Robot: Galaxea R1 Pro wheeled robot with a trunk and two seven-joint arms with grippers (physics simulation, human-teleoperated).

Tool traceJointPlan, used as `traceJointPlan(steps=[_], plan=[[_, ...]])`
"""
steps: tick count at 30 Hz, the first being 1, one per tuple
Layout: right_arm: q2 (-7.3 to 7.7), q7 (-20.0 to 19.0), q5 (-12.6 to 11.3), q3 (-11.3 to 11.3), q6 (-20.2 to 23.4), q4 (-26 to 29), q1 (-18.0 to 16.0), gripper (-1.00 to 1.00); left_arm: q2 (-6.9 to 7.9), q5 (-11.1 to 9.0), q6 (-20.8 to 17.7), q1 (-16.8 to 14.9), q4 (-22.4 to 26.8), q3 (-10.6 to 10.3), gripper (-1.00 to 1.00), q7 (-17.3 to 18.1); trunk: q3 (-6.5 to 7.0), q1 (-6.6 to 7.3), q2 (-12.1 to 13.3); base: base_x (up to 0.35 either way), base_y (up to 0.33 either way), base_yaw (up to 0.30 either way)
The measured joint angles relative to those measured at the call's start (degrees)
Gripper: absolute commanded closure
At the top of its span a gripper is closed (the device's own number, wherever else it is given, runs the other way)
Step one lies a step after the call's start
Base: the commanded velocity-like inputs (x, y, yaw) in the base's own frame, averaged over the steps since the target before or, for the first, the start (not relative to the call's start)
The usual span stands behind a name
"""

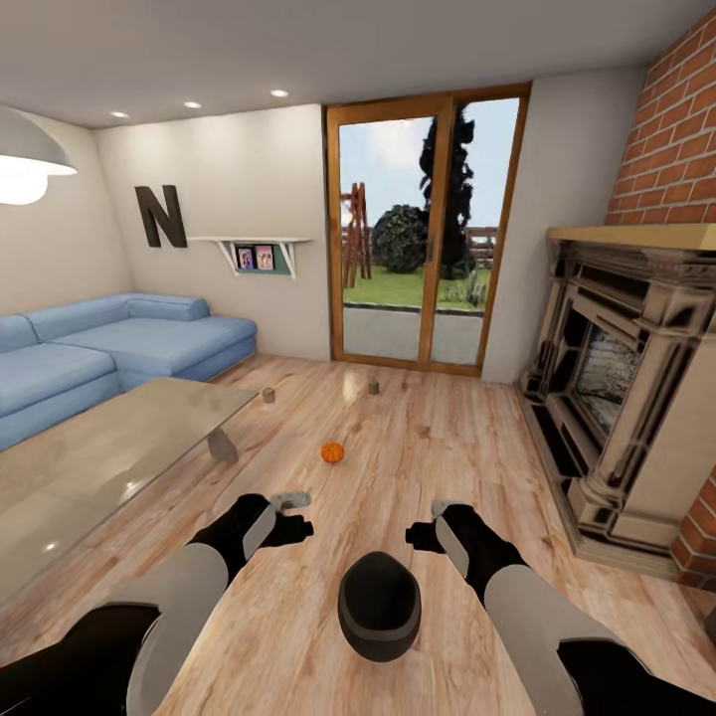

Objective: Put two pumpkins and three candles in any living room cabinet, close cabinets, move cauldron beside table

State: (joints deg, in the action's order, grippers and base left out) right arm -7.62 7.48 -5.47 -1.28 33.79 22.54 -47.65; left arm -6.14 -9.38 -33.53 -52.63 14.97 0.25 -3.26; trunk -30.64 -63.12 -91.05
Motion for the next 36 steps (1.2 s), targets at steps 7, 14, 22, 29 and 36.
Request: traceJointPlan(steps=[7,14,22,29,36], plan=[[-0.05,0.0,-0.1,0.0,0.3,0.0,-0.1,-1.0,0.17,-0.1,-5.3,0.1,3.6,0.1,-1.0,-0.4,-0.54,-0.66,-1.2,0.0,0.0,0.0],[-0.15,0.0,-0.2,0.0,0.4,0.0,-0.1,-1.0,0.31,-0.2,-6.6,0.1,4.4,0.2,-1.0,-0.3,-0.54,-0.67,-1.2,0.0,0.0,0.0],[-0.16,0.0,-0.2,0.1,0.4,0.0,-0.1,-1.0,0.35,-0.2,-6.8,0.1,4.5,0.2,-1.0,-0.2,-1.98,-2.42,-4.4,0.0,0.0,0.0],[-0.1,0.0,-0.2,0.1,0.4,0.0,-0.1,-1.0,0.35,-0.2,-6.9,0.1,4.5,0.2,-1.0,0.0,-1.98,-2.42,-4.4,0.0,0.0,0.0],[-0.07,0.0,-0.2,0.0,0.4,0.0,-0.1,-1.0,0.35,-0.2,-6.9,0.1,4.6,0.2,-1.0,0.1,-1.98,-2.42,-4.4,0.0,0.0,0.0]])
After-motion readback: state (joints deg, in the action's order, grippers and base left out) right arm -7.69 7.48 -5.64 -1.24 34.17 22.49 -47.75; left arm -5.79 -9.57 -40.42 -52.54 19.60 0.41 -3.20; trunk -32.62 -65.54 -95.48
